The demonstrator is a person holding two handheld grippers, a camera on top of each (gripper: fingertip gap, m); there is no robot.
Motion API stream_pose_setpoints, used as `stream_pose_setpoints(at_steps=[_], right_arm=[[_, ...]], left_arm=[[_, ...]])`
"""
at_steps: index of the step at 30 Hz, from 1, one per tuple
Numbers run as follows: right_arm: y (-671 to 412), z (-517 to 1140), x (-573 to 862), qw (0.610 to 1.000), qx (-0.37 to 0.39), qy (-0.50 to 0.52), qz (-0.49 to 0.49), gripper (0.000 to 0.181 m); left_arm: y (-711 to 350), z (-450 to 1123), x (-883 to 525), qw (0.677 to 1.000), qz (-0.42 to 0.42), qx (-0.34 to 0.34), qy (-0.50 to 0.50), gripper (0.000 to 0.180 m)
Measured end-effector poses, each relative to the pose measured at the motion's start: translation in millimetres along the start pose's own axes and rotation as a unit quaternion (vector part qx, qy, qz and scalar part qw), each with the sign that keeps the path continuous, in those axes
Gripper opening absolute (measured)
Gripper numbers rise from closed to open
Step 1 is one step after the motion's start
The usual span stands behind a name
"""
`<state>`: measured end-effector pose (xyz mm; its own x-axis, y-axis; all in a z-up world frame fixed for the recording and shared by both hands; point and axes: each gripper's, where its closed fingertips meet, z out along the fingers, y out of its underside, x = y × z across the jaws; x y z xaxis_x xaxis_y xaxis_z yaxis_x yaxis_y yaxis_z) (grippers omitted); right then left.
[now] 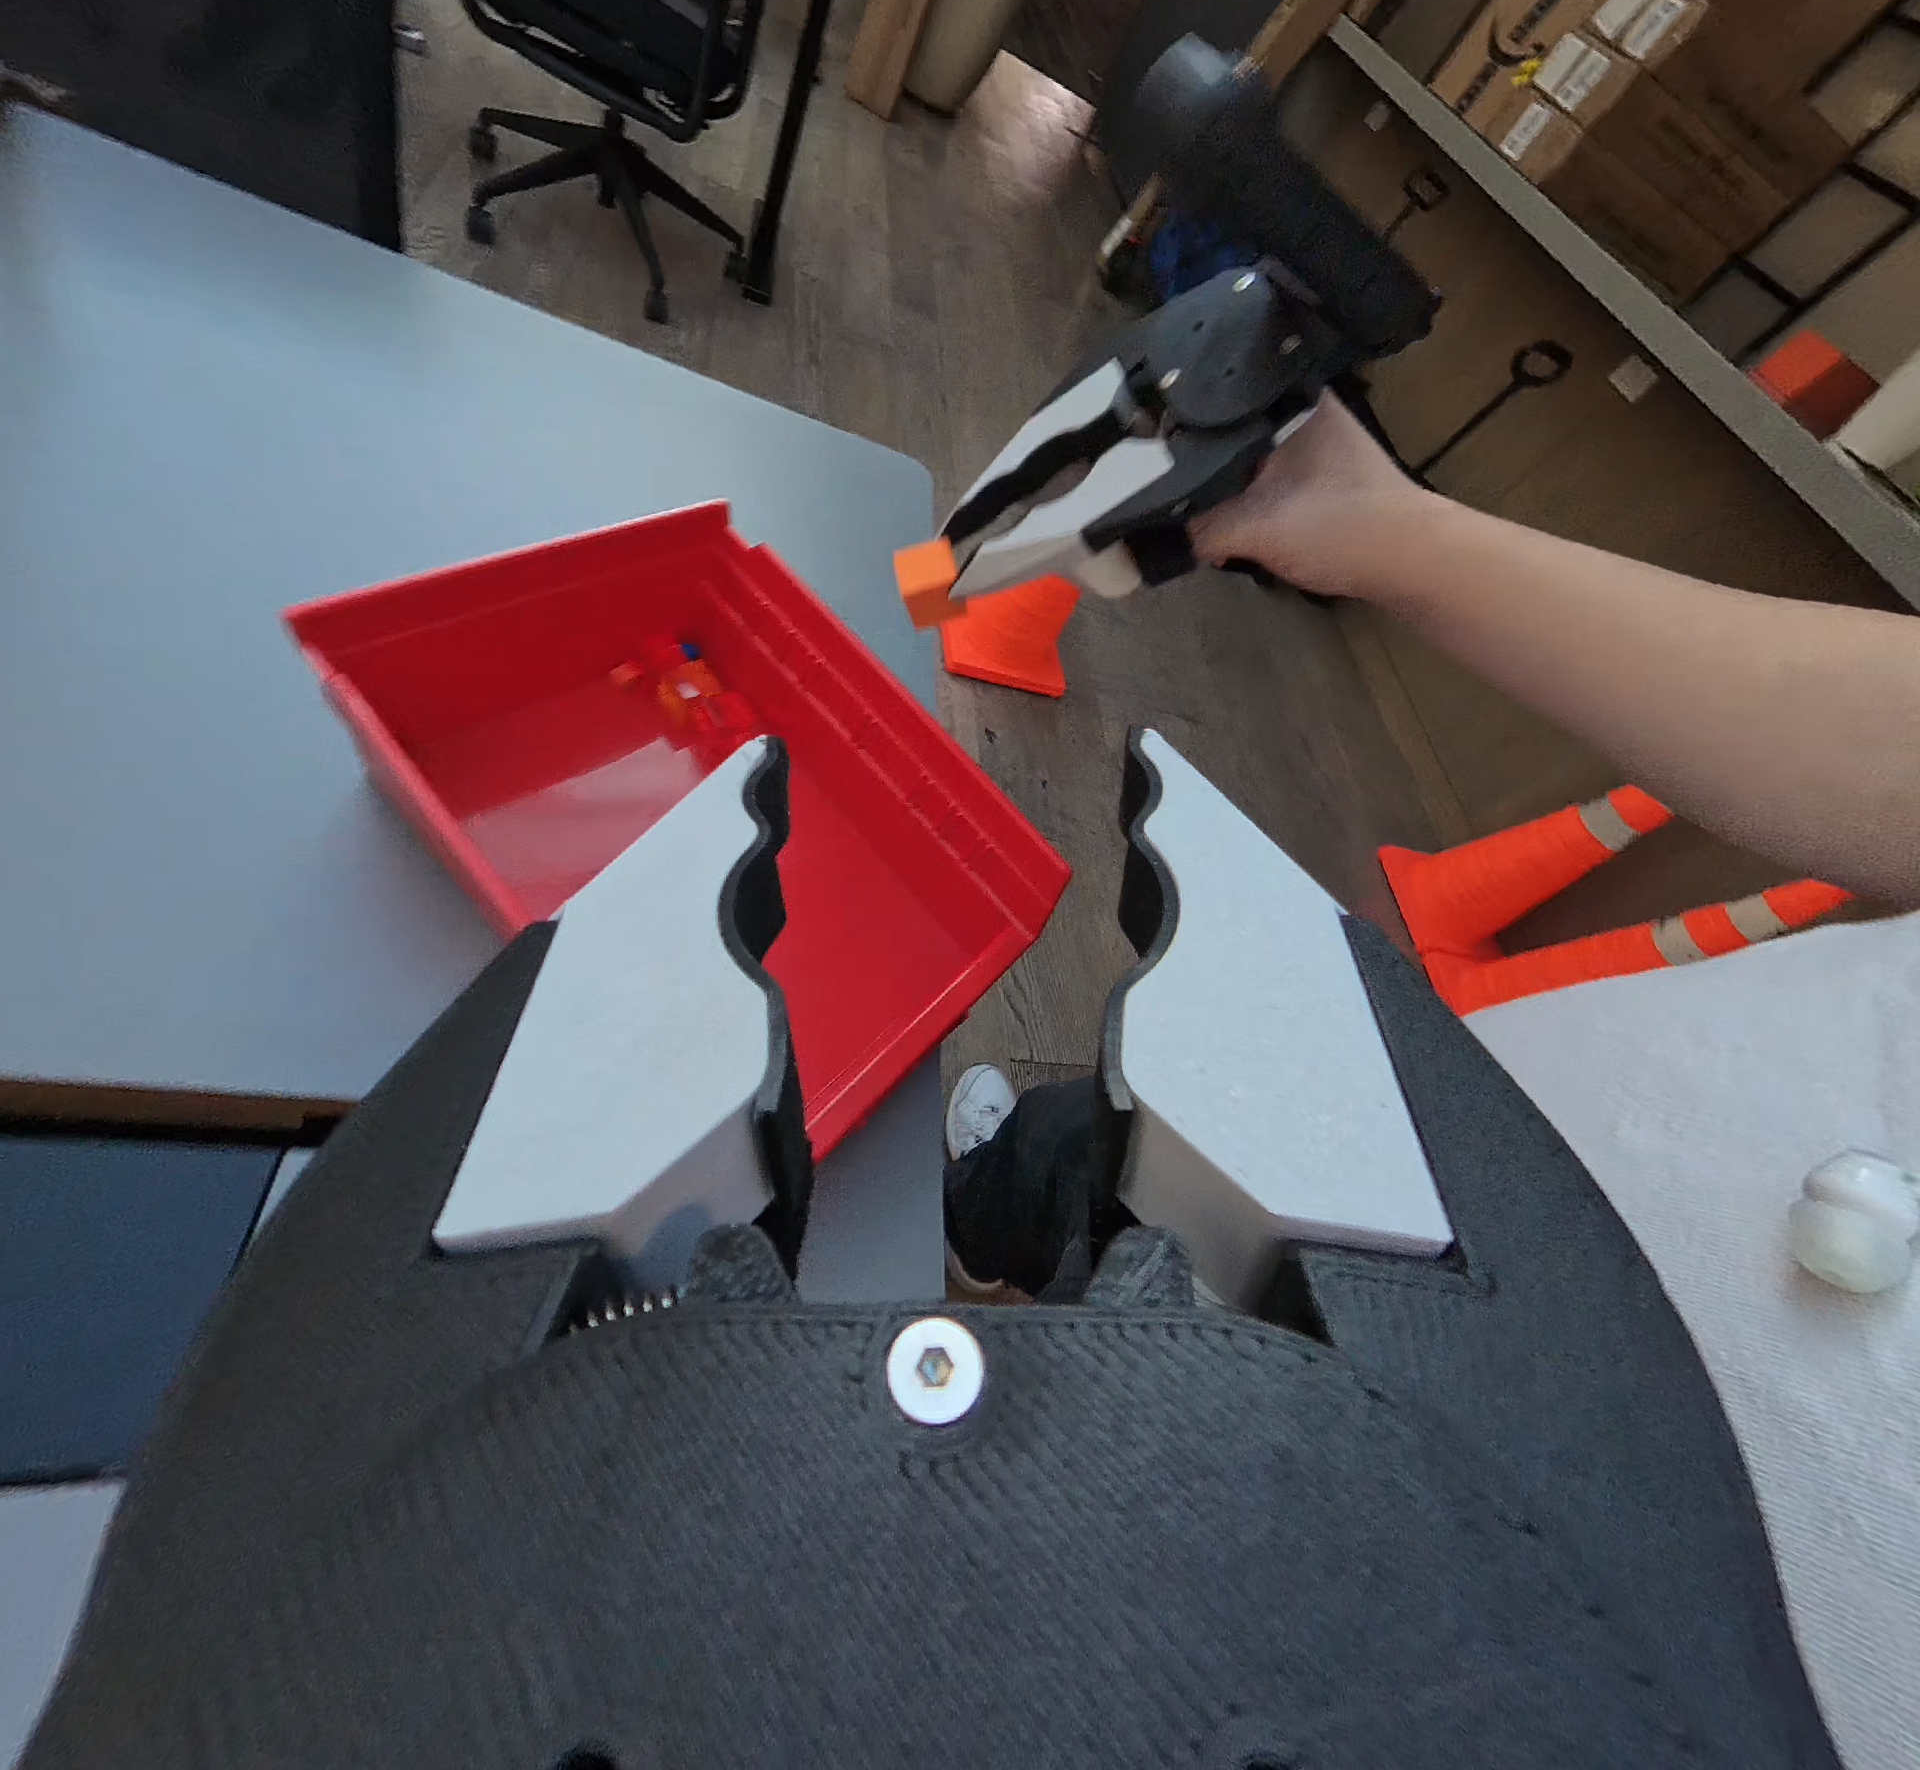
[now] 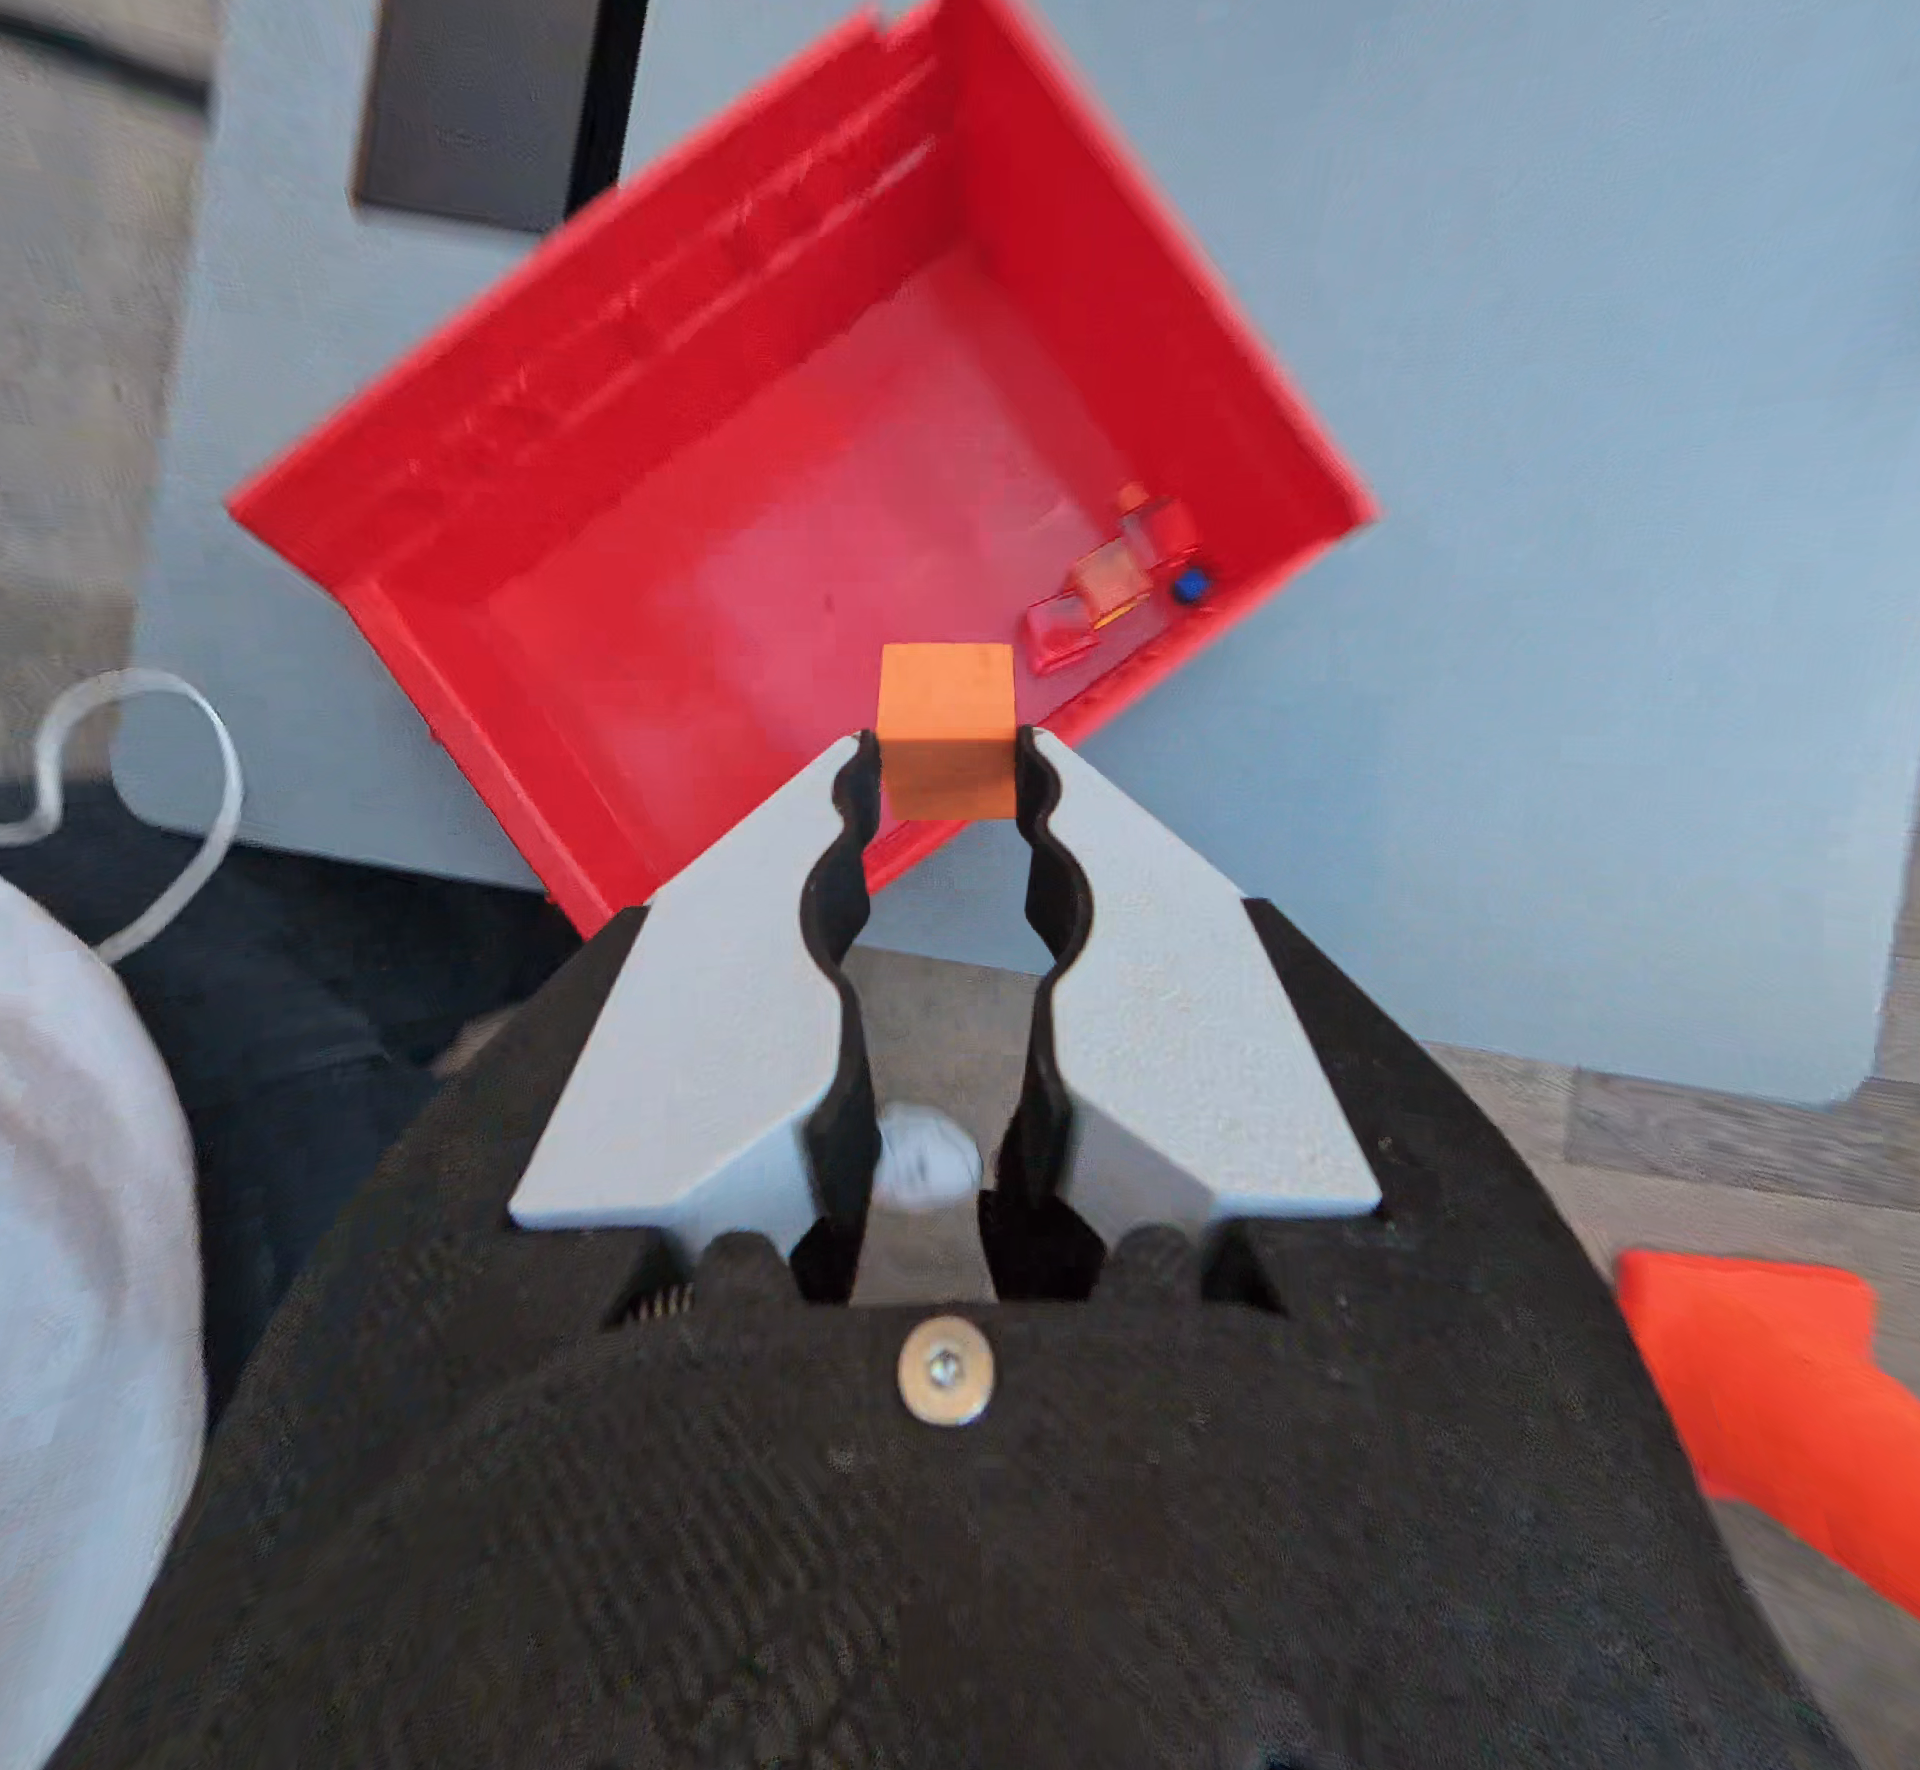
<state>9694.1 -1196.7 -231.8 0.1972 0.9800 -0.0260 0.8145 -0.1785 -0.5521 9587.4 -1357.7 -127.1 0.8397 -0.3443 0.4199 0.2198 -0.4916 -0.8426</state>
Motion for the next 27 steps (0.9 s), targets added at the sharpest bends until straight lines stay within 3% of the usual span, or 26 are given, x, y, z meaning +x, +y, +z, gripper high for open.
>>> stream_pose_setpoints(at_steps=[2, 4, 8, 13, 18, 27], right_arm=[[10.4, -94.8, 46.6, 0.982, 0.157, 0.052, 0.093, 0.024], [51.8, -200.5, 96.7, 0.94, 0.28, 0.116, 0.157, 0.024], [181.8, -387.2, 170.2, 0.86, 0.392, 0.247, 0.213, 0.023], [325.5, -515.1, 230.9, 0.834, 0.383, 0.332, 0.219, 0.024], [416.2, -556.8, 310.3, 0.852, 0.345, 0.328, 0.218, 0.024], [498.8, -550.4, 536.9, 0.862, 0.351, 0.296, 0.217, 0.024]], left_arm=[[-10.4, 35.4, 34.0, 0.998, 0.025, -0.02, 0.045, 0.072], [-29.9, 78.1, 82.0, 0.992, 0.044, -0.022, 0.114, 0.075], [-68.1, 181.7, 202.2, 0.963, 0.104, -0.011, 0.247, 0.078], [-83.2, 328.7, 359.1, 0.921, 0.145, -0.009, 0.362, 0.083], [-98.6, 446.3, 480.5, 0.887, 0.081, 0.004, 0.455, 0.076], [-99.4, 640.7, 511.4, 0.89, 0.144, -0.032, 0.432, 0.077]])
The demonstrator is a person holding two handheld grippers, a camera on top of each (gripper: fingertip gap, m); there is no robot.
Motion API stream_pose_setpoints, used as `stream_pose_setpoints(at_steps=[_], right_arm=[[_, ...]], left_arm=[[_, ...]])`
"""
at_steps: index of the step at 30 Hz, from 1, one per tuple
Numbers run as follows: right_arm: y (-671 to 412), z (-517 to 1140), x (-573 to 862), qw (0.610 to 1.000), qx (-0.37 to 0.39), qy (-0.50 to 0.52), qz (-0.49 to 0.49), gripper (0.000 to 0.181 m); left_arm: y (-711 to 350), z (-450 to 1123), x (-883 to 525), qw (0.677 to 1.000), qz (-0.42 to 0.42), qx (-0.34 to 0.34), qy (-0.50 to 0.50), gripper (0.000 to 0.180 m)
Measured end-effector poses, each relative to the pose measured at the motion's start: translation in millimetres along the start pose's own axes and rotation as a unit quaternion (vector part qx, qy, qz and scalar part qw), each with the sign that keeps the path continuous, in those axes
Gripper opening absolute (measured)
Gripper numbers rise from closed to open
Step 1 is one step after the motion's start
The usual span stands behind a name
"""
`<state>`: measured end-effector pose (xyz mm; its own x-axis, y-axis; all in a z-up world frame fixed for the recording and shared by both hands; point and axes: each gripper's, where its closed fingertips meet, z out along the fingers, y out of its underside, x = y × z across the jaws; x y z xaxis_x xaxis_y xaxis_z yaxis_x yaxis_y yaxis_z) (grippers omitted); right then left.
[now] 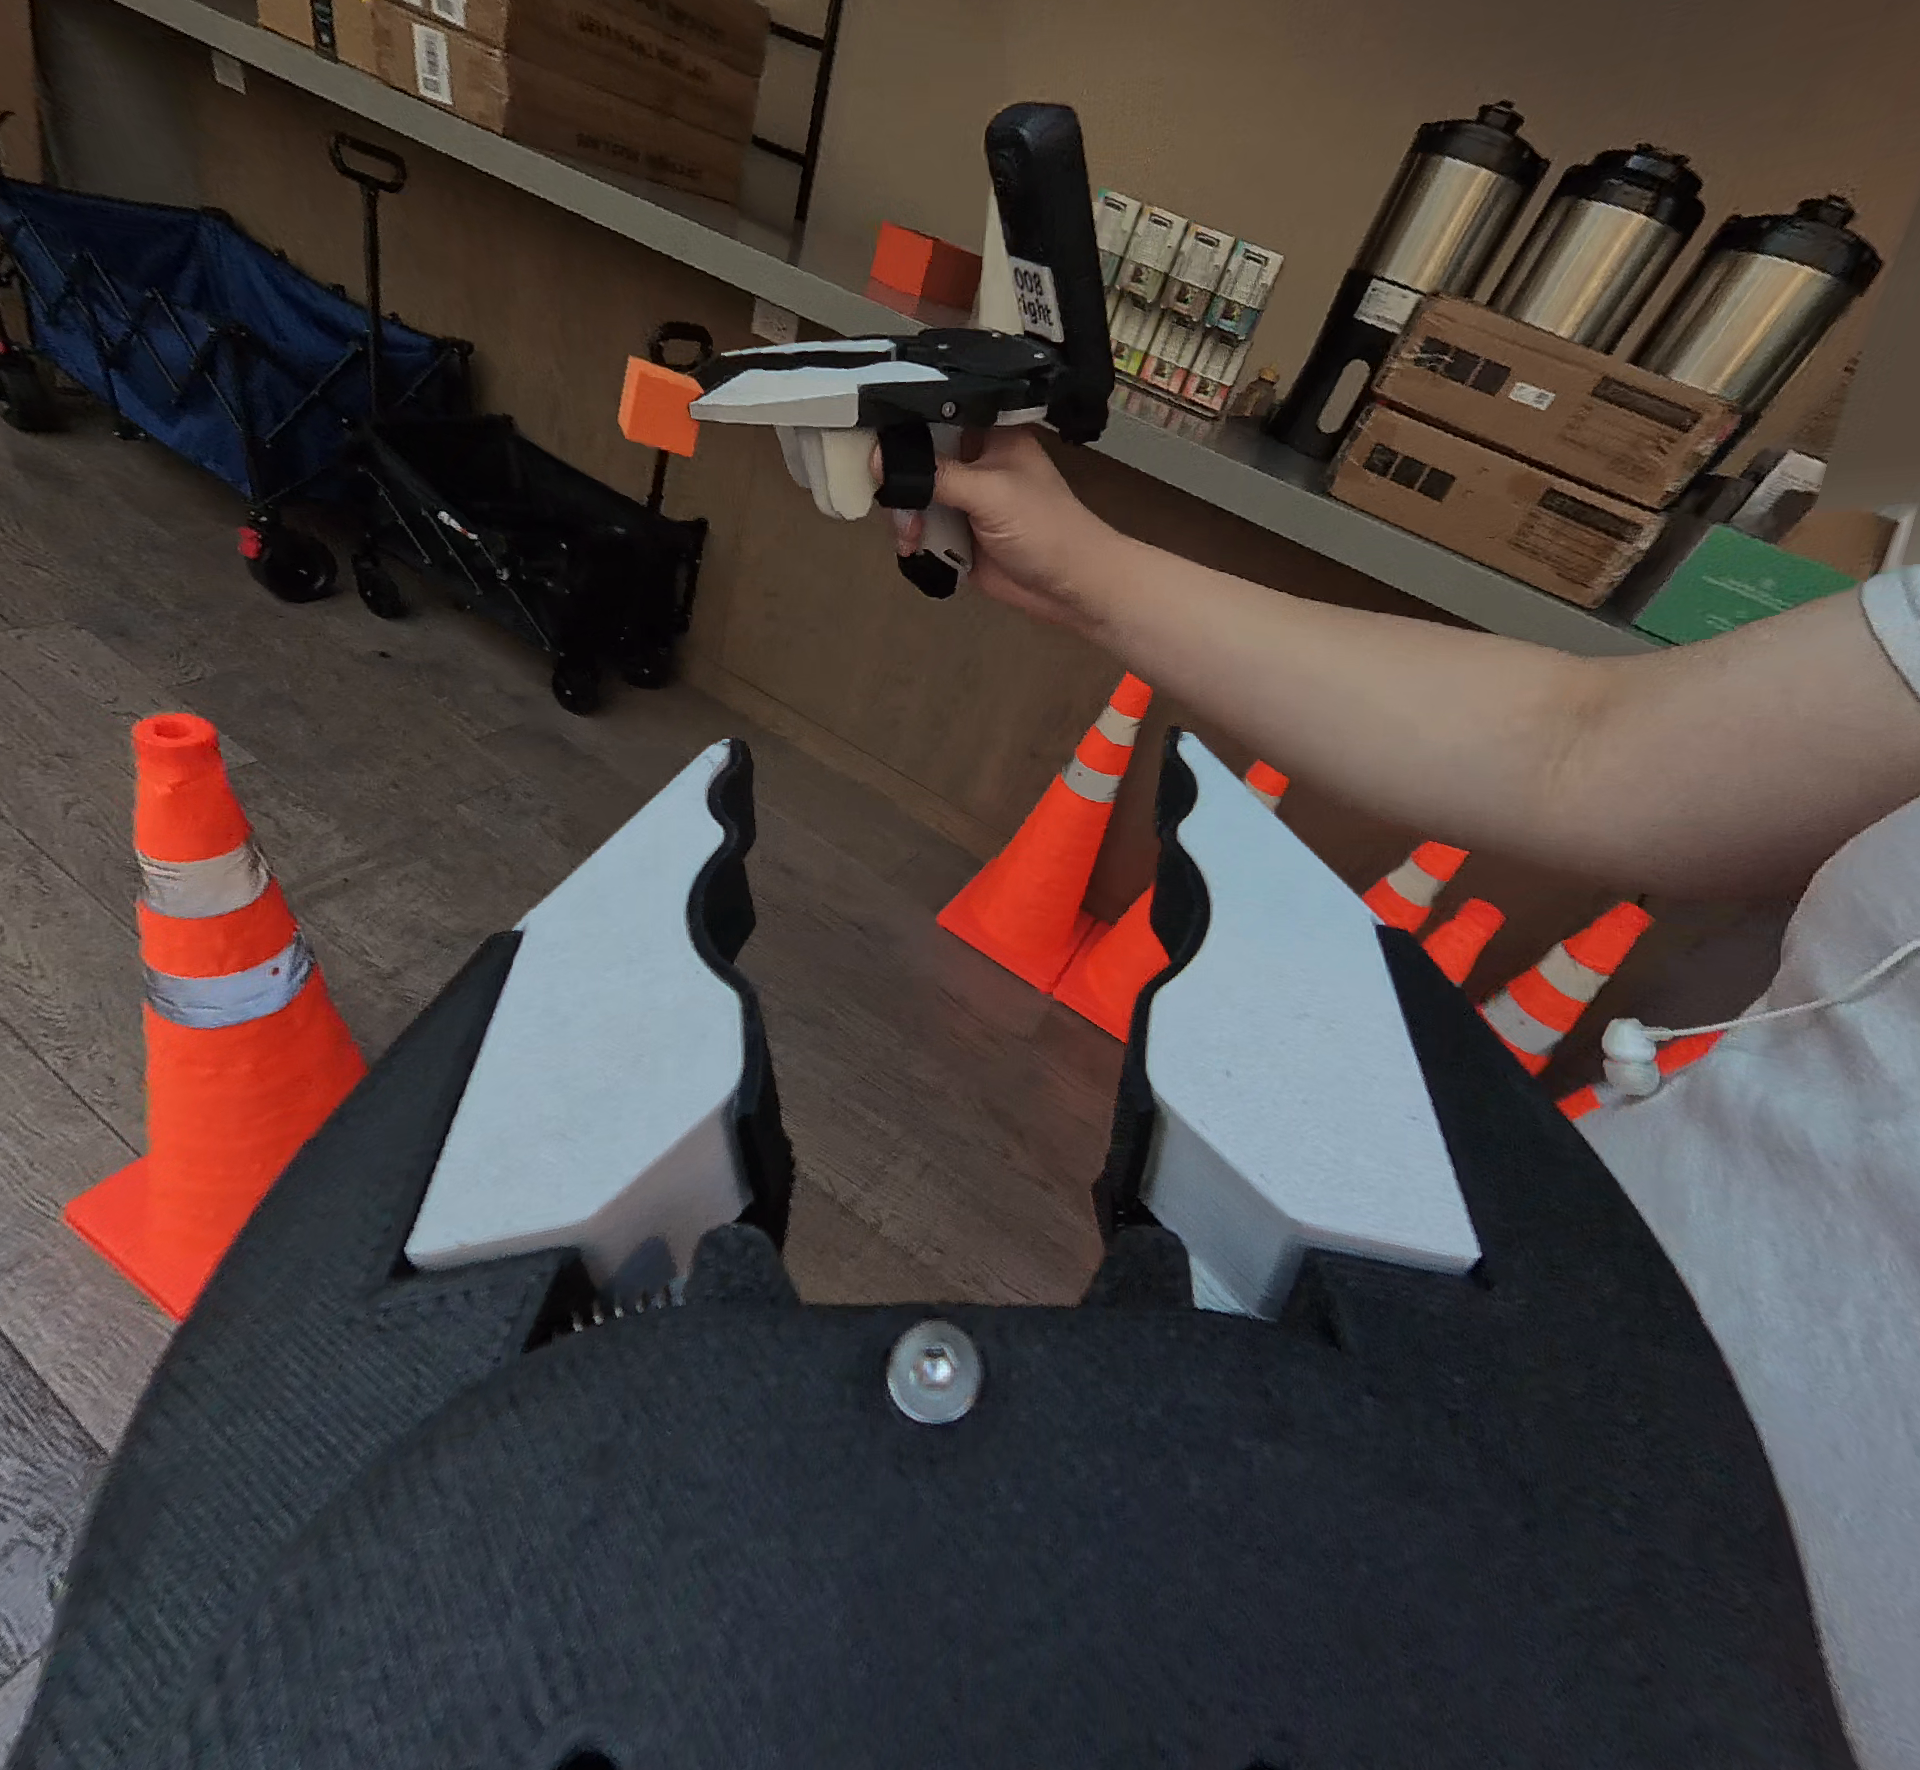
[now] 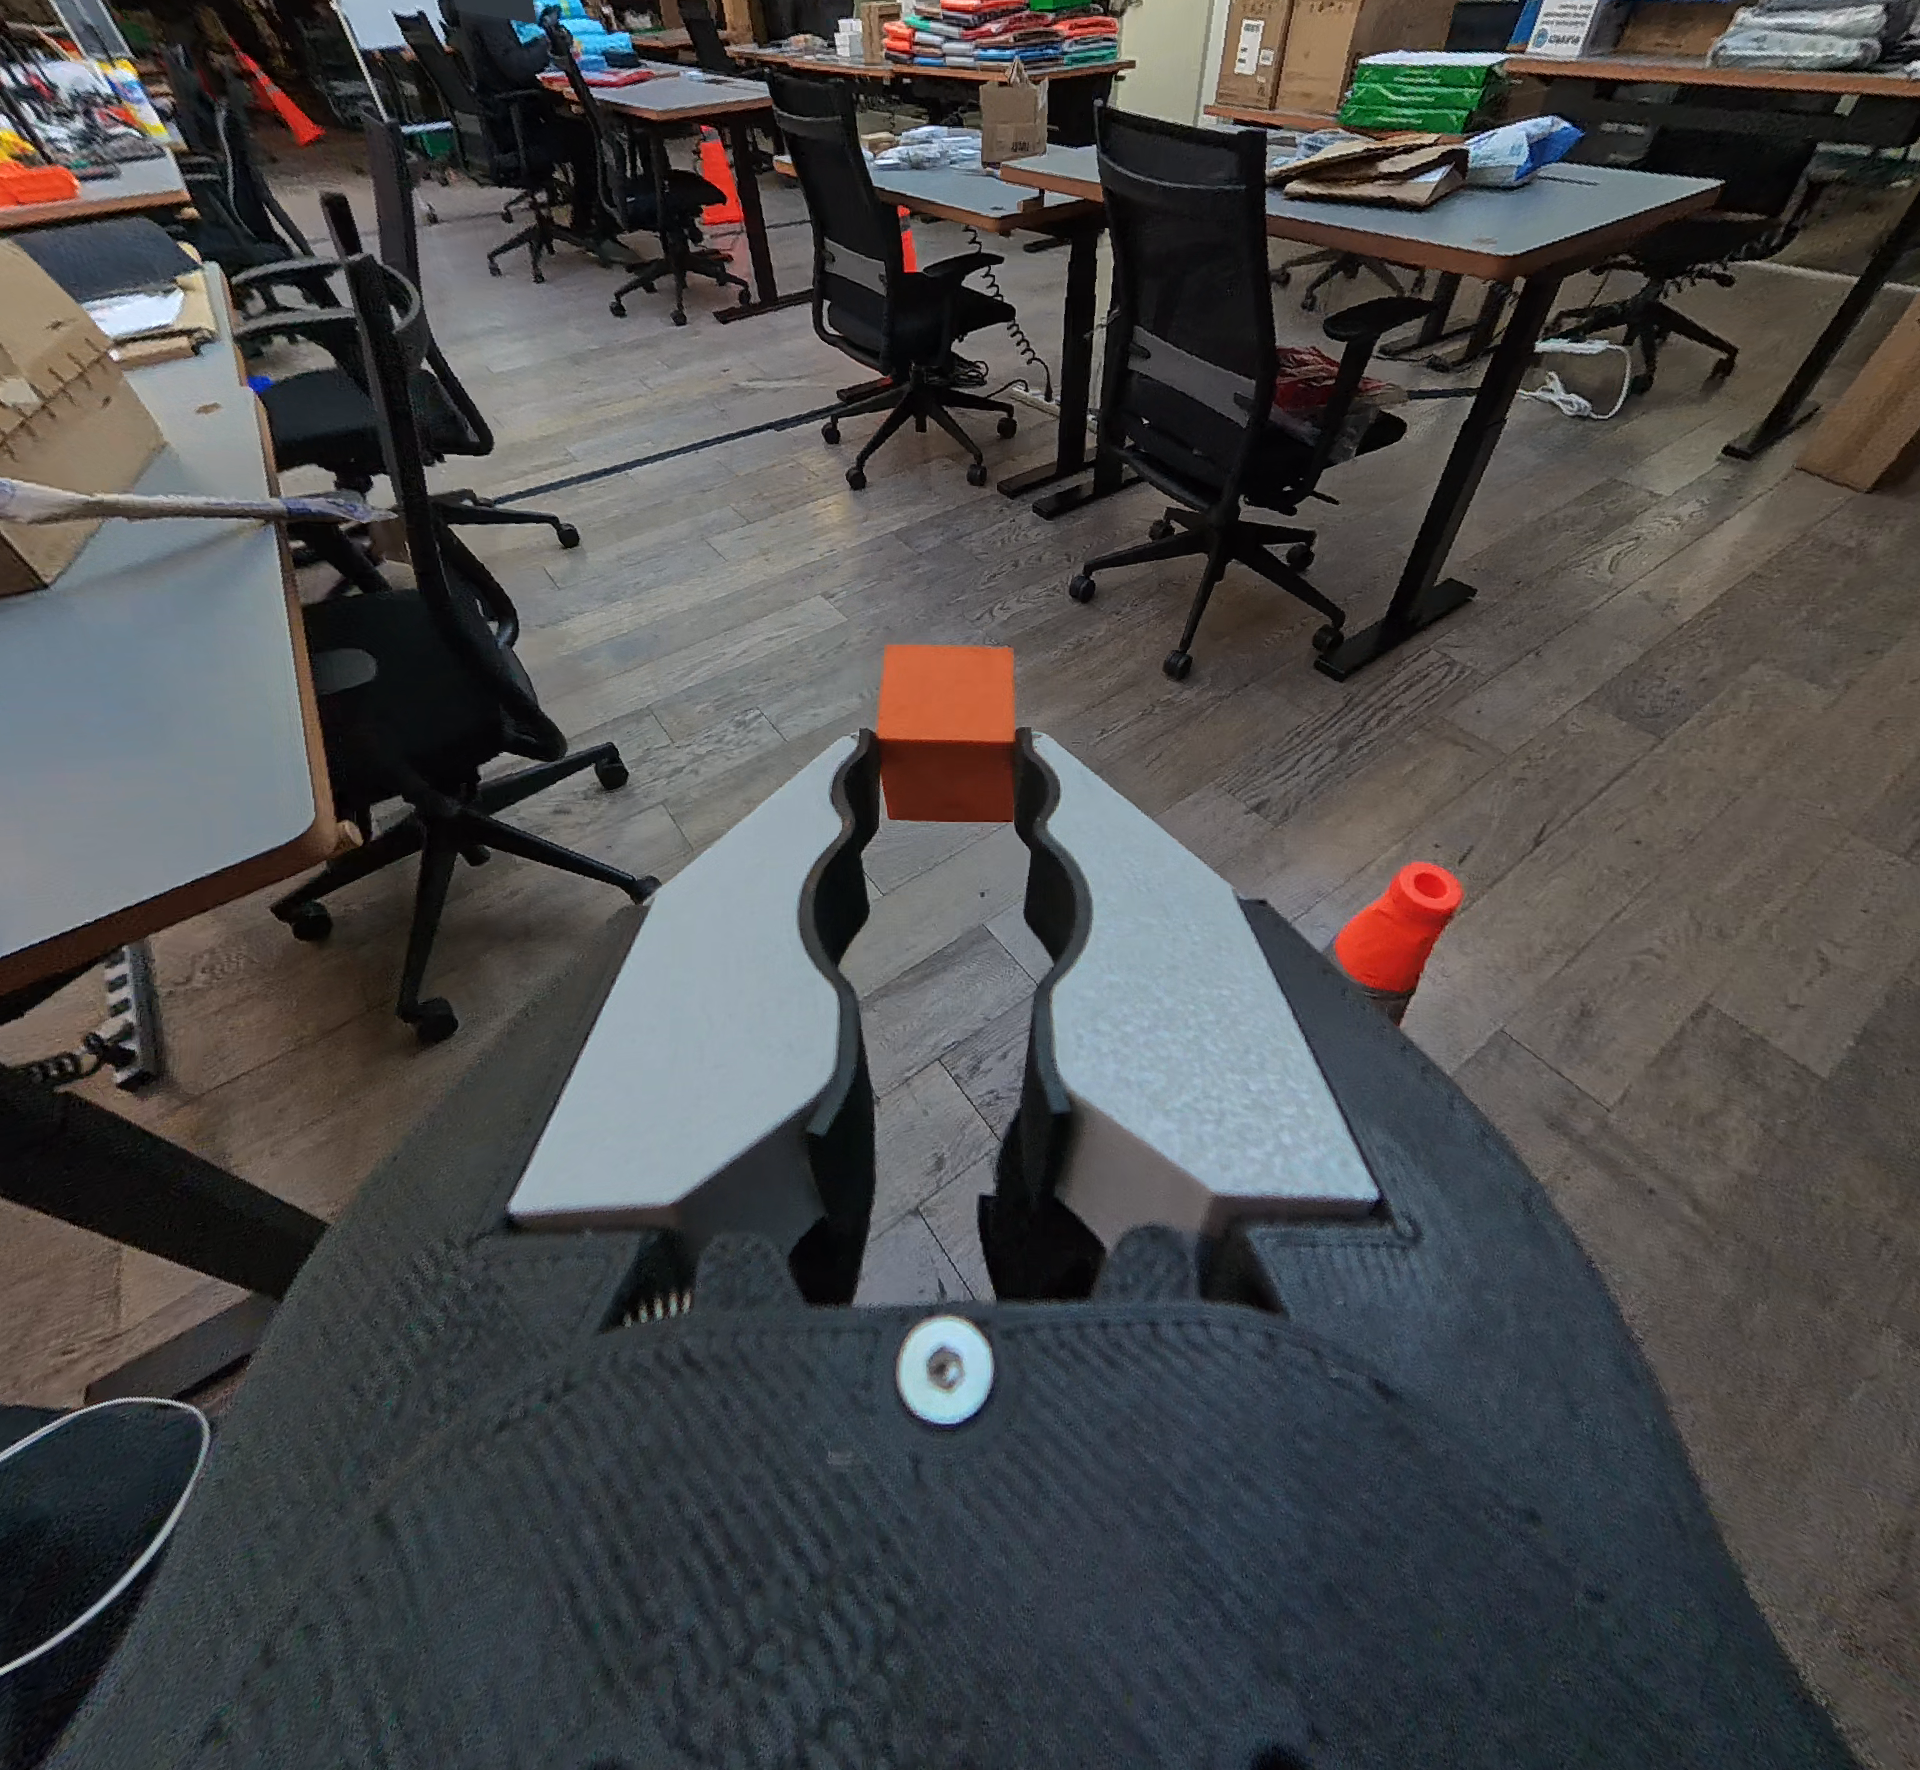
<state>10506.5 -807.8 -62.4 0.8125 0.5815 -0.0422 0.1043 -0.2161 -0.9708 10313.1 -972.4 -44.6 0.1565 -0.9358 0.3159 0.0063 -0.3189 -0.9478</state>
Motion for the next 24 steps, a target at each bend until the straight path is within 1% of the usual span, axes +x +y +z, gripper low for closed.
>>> stream_pose_setpoints(at_steps=[3, 6, 8, 11, 13, 16, 18, 20, 22, 24], right_arm=[[25.8, 59.4, 67.3, 0.998, -0.009, -0.028, 0.047, 0.024], [57.3, 114.5, 137.0, 0.997, -0.022, -0.038, 0.061, 0.024], [84.1, 150.3, 183.9, 0.996, -0.038, -0.043, 0.062, 0.024], [122.5, 205.4, 243.6, 0.994, -0.045, -0.076, 0.059, 0.024], [154.6, 243.6, 281.9, 0.992, -0.057, -0.101, 0.054, 0.024], [209.0, 292.7, 331.8, 0.988, -0.074, -0.128, 0.047, 0.024], [235.6, 314.5, 348.8, 0.985, -0.077, -0.151, 0.037, 0.024], [259.8, 328.4, 360.4, 0.983, -0.086, -0.16, 0.011, 0.024], [280.2, 337.2, 364.5, 0.981, -0.089, -0.175, -0.007, 0.024], [294.3, 343.7, 365.9, 0.978, -0.089, -0.188, -0.023, 0.024]], left_arm=[[4.9, 33.4, -66.6, 0.999, 0.006, 0.015, -0.029, 0.073], [12.2, 72.5, -129.8, 0.999, -0.028, 0.01, -0.041, 0.073], [14.7, 95.9, -169.6, 0.998, -0.036, 0.013, -0.054, 0.073], [23.3, 128.0, -230.9, 0.995, -0.042, 0.015, -0.094, 0.072], [20.1, 145.0, -262.9, 0.991, -0.05, 0.045, -0.113, 0.066], [33.2, 163.0, -313.7, 0.978, -0.048, 0.07, -0.193, 0.07], [52.1, 175.1, -340.3, 0.967, -0.058, 0.088, -0.232, 0.069], [77.4, 190.7, -362.2, 0.96, -0.079, 0.099, -0.25, 0.069], [106.9, 207.2, -380.8, 0.955, -0.111, 0.091, -0.258, 0.07], [127.5, 219.5, -391.5, 0.951, -0.139, 0.098, -0.258, 0.07]])
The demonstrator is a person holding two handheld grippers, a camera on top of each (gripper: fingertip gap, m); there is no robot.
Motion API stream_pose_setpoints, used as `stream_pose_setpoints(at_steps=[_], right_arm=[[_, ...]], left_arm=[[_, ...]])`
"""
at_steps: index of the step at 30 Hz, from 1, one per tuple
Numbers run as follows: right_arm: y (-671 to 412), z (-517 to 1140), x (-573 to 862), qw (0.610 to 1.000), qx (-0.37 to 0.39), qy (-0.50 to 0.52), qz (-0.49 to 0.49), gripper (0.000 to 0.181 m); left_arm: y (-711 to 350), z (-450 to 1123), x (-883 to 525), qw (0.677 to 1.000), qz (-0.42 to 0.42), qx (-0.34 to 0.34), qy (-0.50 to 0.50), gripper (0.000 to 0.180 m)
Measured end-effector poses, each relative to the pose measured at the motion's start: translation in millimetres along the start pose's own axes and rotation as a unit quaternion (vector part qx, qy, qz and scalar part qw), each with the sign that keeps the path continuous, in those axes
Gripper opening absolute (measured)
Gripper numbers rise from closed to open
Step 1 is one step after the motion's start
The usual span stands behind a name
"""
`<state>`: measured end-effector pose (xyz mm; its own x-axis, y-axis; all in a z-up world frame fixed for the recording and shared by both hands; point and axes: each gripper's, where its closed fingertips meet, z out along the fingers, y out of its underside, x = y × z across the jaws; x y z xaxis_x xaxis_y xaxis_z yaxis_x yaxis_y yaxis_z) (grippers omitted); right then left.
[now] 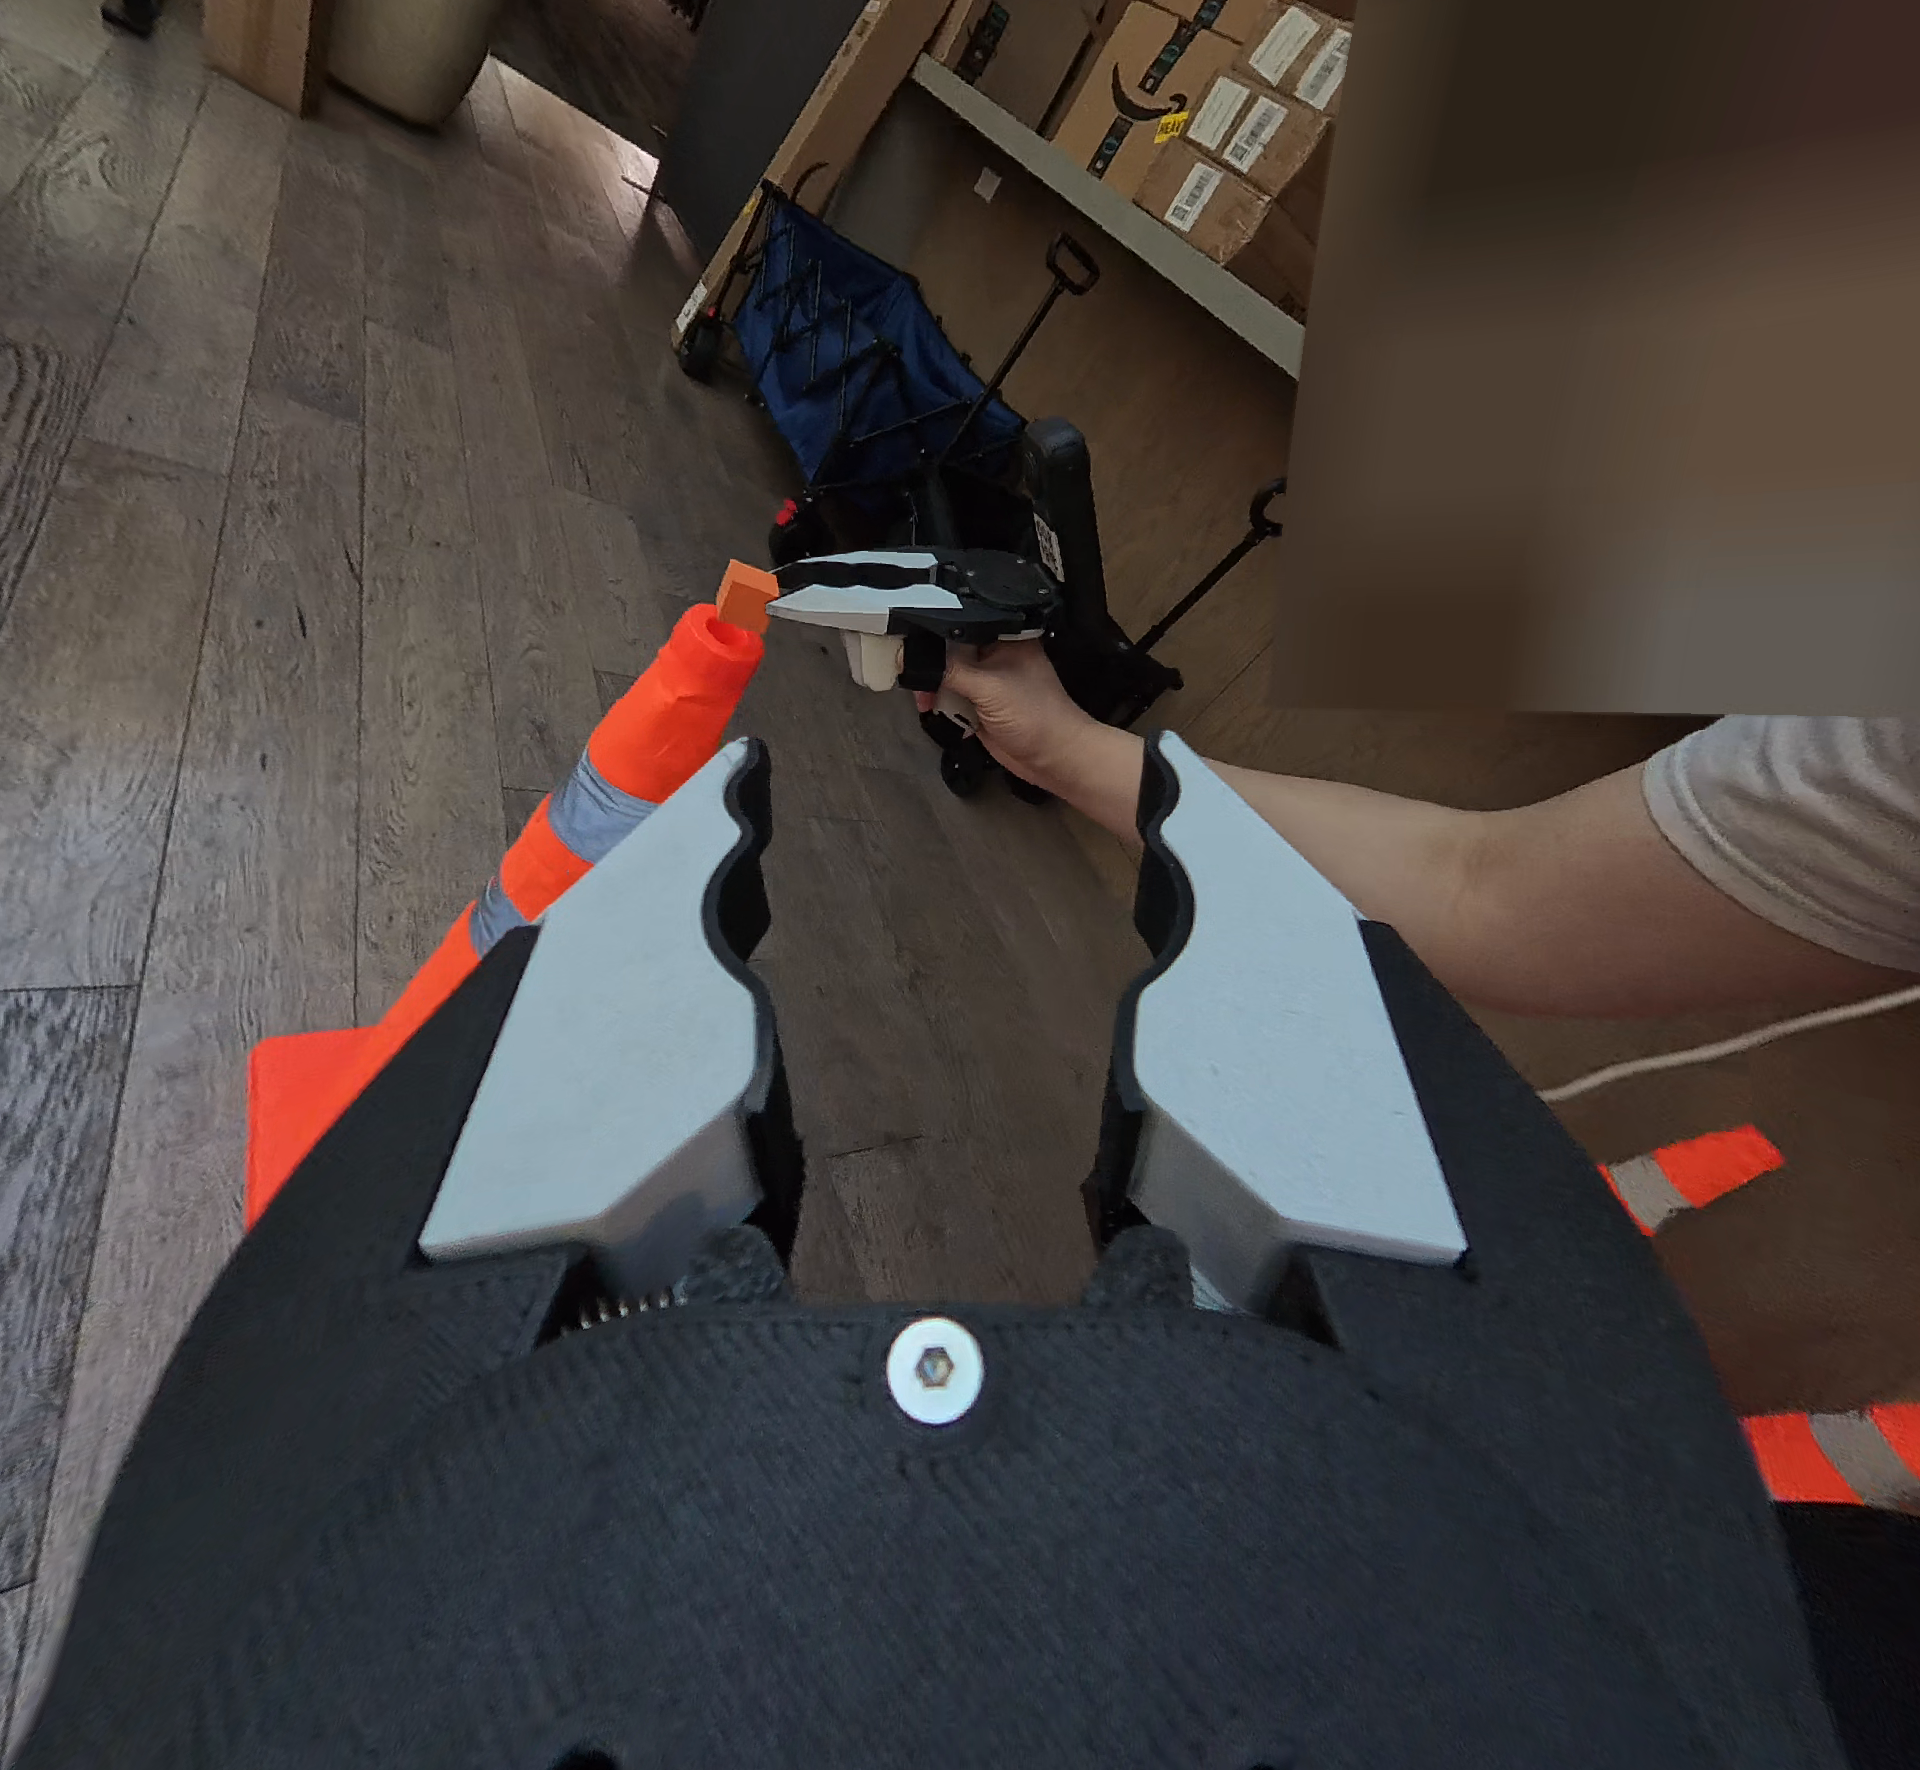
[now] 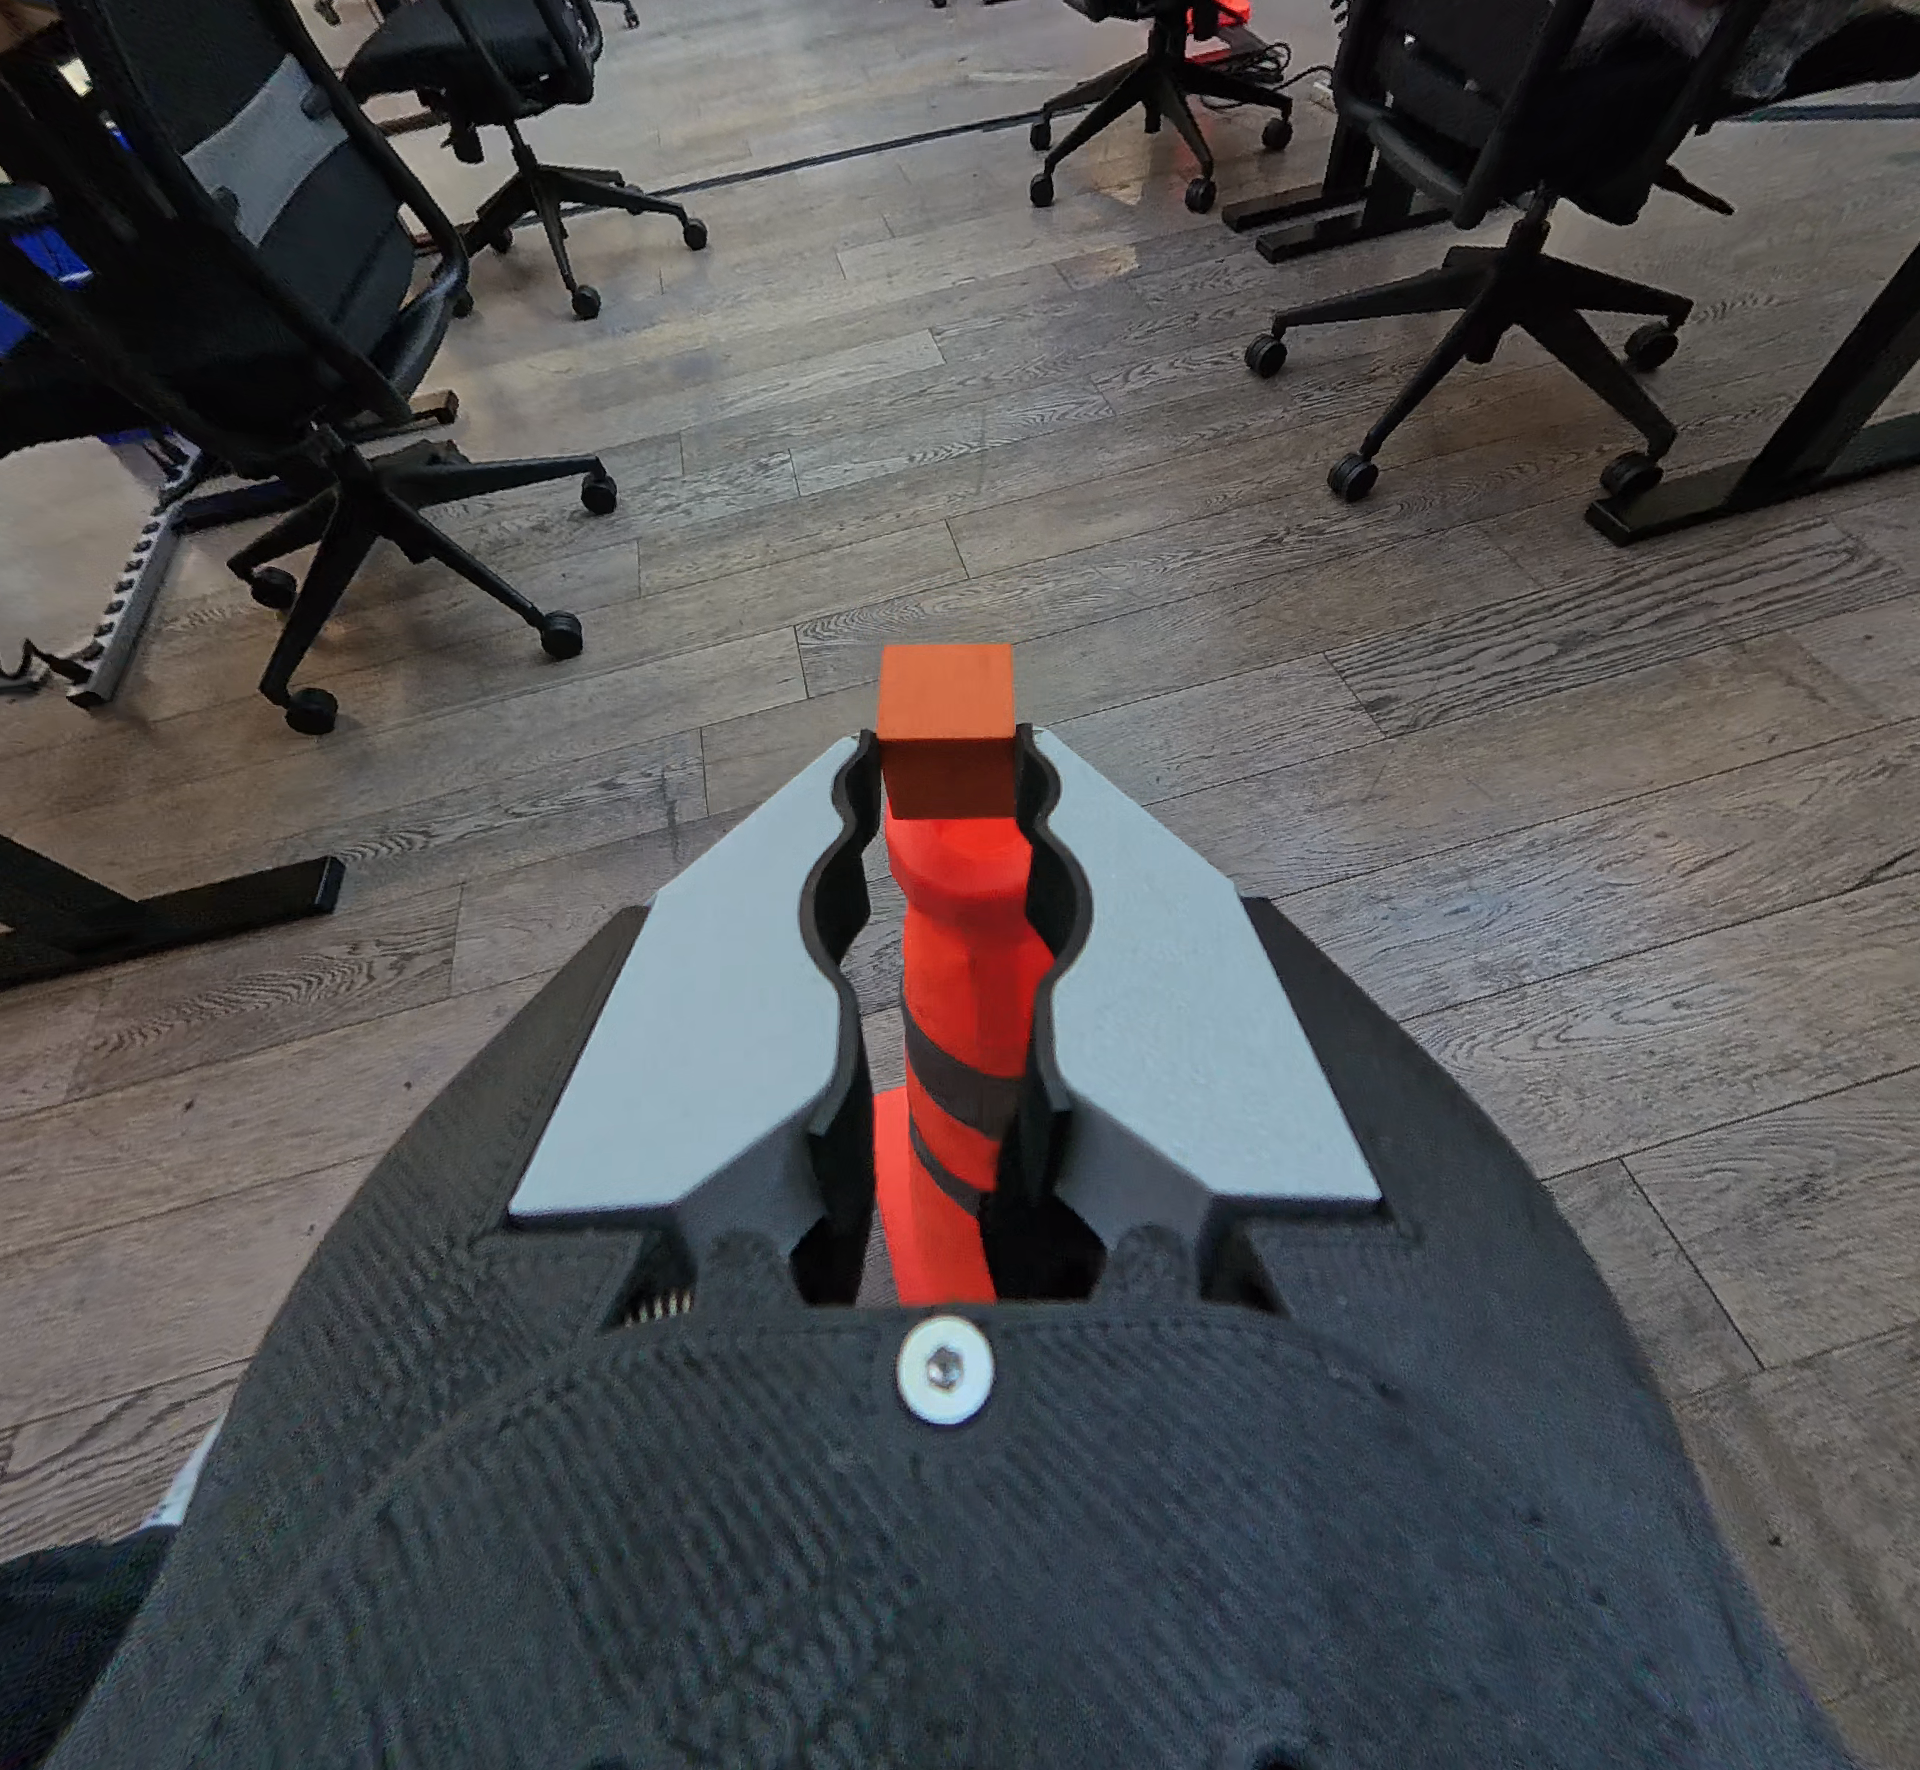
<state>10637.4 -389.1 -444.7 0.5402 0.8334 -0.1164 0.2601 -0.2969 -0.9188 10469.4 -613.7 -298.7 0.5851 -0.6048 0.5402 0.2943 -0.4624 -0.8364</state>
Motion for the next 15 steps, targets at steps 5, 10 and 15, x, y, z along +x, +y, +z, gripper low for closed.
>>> stream_pose_setpoints(at_steps=[5, 10, 15], right_arm=[[11.9, 4.9, 5.4, 1.0, 0.014, -0.019, -0.014, 0.024], [13.8, 2.0, 4.4, 0.999, 0.022, -0.026, -0.022, 0.024], [14.4, 2.5, 3.7, 0.999, 0.023, -0.023, -0.036, 0.024]], left_arm=[[40.2, 22.3, -11.0, 0.999, -0.024, -0.026, -0.008, 0.07], [55.6, 36.8, -7.9, 0.999, -0.032, -0.043, -0.001, 0.071], [62.8, 44.5, -7.0, 0.998, -0.036, -0.057, 0.006, 0.071]])
